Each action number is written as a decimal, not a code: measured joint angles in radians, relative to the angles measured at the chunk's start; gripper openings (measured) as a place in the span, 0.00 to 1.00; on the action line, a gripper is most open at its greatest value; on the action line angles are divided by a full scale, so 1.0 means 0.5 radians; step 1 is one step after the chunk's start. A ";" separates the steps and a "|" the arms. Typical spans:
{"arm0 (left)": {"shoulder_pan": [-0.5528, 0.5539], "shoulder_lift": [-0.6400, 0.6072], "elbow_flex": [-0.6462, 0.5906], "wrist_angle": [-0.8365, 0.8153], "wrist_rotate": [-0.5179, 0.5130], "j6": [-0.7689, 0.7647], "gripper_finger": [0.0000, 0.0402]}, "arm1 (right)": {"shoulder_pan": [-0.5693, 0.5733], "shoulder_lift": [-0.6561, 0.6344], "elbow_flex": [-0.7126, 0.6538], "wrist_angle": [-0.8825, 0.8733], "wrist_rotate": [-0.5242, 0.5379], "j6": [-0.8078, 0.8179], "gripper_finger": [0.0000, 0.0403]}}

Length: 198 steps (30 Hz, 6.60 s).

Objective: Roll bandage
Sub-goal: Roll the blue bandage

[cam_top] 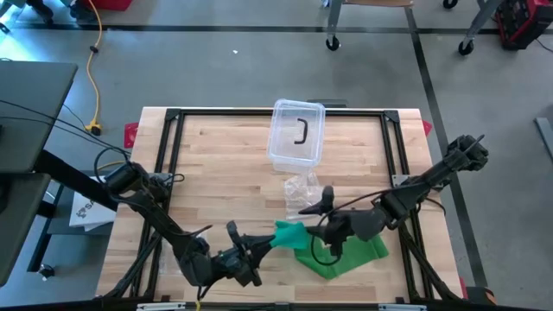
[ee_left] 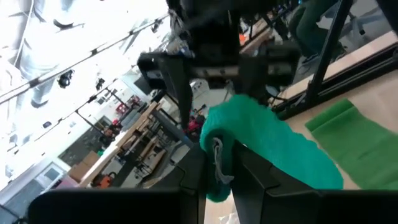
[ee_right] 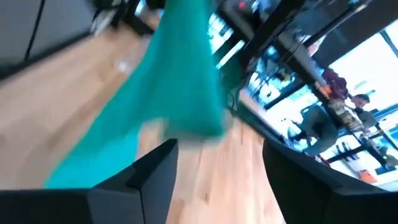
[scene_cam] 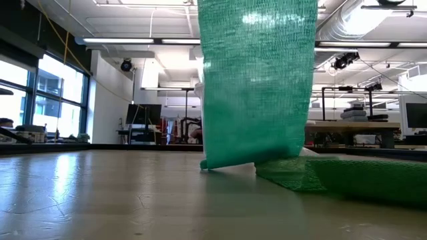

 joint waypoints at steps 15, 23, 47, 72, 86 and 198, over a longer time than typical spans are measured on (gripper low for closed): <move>-0.055 -0.007 0.004 0.394 0.193 0.261 0.12 | 0.188 -0.066 -0.004 -0.120 0.213 0.100 0.57; -0.055 -0.004 0.003 0.561 0.276 0.375 0.12 | 0.237 -0.063 -0.263 0.271 -0.029 0.556 0.54; 0.004 -0.005 0.002 0.583 0.237 0.488 0.12 | 0.115 0.036 -0.356 1.186 -0.539 1.041 0.02; -0.043 -0.001 -0.002 1.040 0.649 0.425 0.12 | 0.161 0.251 -0.353 1.395 -0.165 0.281 0.00; -0.090 -0.007 0.002 1.043 0.767 0.343 0.12 | 0.416 0.208 0.136 0.354 0.355 0.092 0.53; 0.036 -0.256 -0.281 0.196 0.890 -1.877 0.14 | 0.374 0.474 0.364 0.940 0.399 -1.264 0.21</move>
